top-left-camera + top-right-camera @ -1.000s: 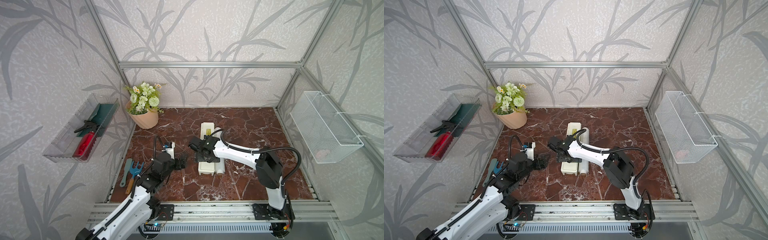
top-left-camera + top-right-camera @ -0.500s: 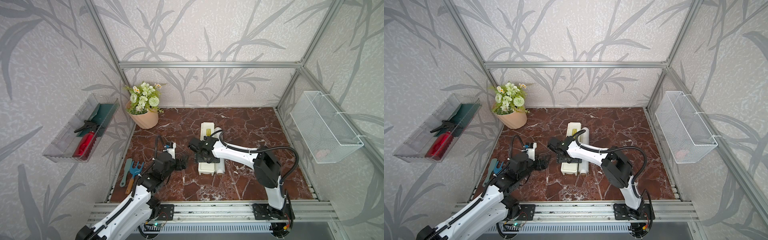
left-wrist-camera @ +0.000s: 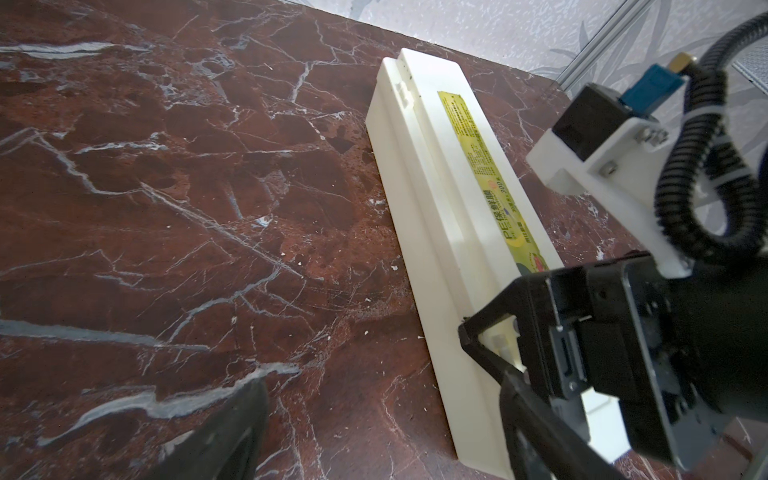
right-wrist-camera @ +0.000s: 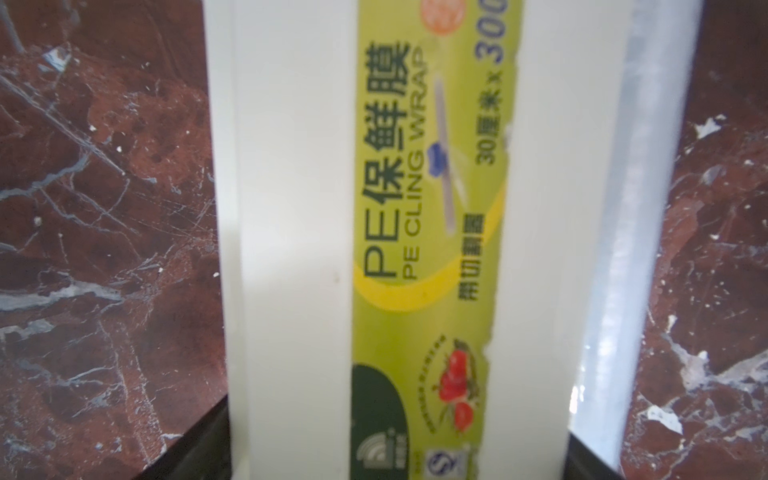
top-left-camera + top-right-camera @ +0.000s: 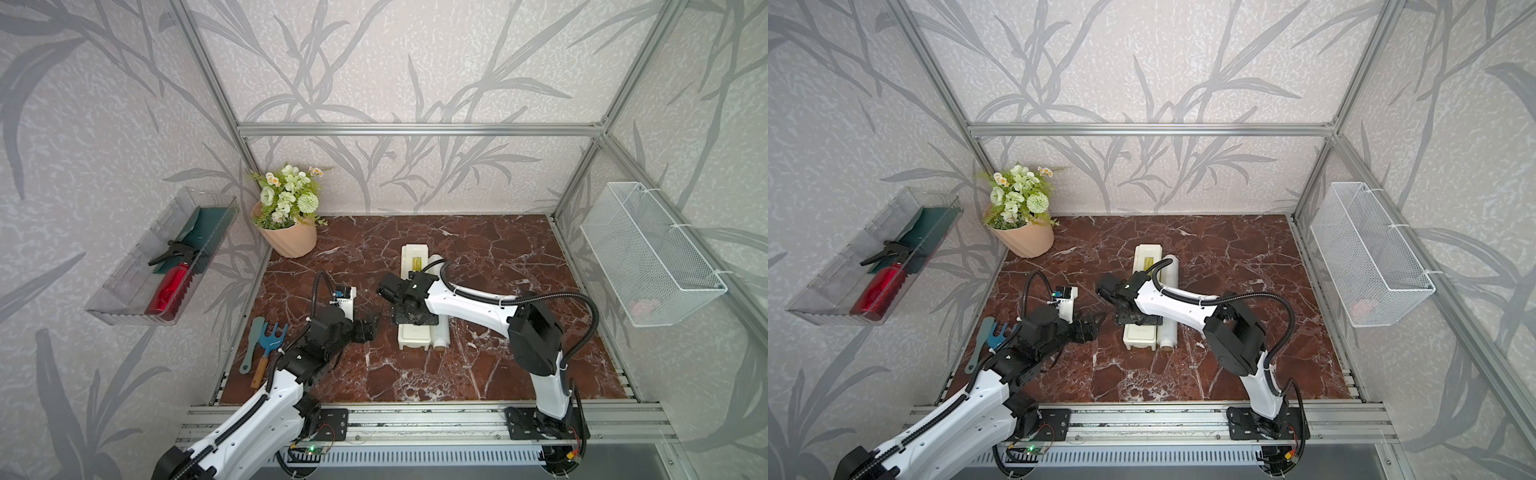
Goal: Put plastic wrap rolls into dispensers
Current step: Pick up the plastic wrap cutting box from the center of the board.
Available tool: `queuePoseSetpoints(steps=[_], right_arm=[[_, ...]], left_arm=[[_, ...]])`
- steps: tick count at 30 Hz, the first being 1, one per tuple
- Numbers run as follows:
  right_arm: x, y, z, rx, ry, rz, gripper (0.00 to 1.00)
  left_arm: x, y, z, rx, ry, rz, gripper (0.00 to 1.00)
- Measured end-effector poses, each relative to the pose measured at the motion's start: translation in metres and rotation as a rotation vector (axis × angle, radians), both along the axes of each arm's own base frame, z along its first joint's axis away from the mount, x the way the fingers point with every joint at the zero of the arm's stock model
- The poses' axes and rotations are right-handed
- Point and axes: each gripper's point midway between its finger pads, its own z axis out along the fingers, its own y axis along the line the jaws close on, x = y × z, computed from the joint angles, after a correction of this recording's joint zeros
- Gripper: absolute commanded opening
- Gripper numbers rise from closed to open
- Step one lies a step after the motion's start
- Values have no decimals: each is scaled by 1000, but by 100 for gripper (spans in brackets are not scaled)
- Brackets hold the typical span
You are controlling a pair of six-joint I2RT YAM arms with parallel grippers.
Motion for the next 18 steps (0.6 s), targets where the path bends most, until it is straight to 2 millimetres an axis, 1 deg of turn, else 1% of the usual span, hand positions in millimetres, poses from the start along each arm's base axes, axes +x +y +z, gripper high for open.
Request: queuePoseSetpoints(steps=[3,7,13,16,18], right_arm=[[11,-1,6,33,7,-18,88],[35,-1,17,122,23,-58,88],[71,-2,41,233,13,-118,88],[86,3,52,275,3,-130,88],[93,8,55,295,4,-132,88]], left_arm=[[-1,-7,-1,1,-22,-38,86],[-4,-16,-4,30,-57,-103,89],[-8,-34,6,72,-146,-195,94],[-11,-44,6,106,-182,-245,94],[-13,-51,4,129,-208,-277,96]])
